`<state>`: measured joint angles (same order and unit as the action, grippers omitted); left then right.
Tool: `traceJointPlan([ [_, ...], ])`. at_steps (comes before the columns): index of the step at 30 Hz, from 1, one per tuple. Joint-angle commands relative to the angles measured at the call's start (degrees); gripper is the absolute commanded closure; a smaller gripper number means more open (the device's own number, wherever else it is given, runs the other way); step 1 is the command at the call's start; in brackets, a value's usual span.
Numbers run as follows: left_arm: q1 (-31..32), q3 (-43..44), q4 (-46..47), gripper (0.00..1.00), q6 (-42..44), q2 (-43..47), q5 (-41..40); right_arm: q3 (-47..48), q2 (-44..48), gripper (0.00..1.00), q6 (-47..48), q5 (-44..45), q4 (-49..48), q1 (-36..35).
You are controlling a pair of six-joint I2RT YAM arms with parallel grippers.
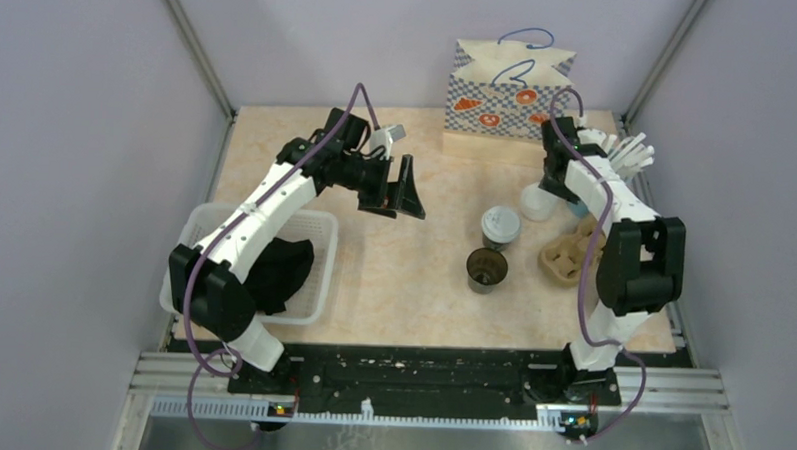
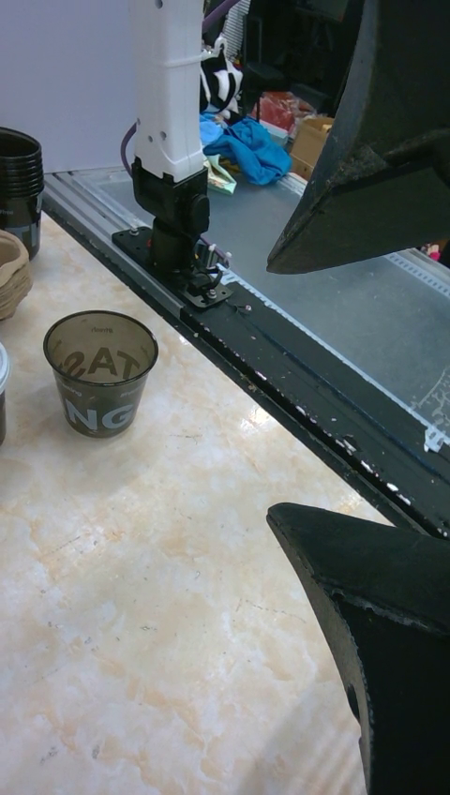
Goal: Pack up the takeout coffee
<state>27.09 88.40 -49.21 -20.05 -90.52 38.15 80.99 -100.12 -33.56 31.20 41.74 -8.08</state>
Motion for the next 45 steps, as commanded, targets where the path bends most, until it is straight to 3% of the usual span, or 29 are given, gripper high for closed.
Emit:
traceJointPlan([
  [1, 0.49, 0.08, 2.19, 0.02, -0.25, 2.16, 1.49, 0.41, -2.14, 0.52, 2.75, -1.64, -0.53, -0.27],
  [23, 0.68, 0.76, 1.84, 0.02, 0.54, 1.40, 0.70, 1.55, -5.84, 0.81, 2.18, -0.77, -0.77, -0.25],
  [31, 0.68, 0.93, 1.70, 0.02, 0.55, 1.49, 0.46, 3.46, -5.78, 0.96, 2.23, 0.09, 0.94, -0.81],
  [39, 0.68, 1.78, 1.31, 0.02, -0.25, 1.71, -0.56, 4.46, 0.23, 1.00, 2.86, 1.16, 3.30, -2.16],
  [45, 0.67, 2.31, 1.50, 0.02, -4.17, 2.74, -2.95, 5.17, 9.86, 1.00, 9.32, -0.57, -0.27, -3.52],
])
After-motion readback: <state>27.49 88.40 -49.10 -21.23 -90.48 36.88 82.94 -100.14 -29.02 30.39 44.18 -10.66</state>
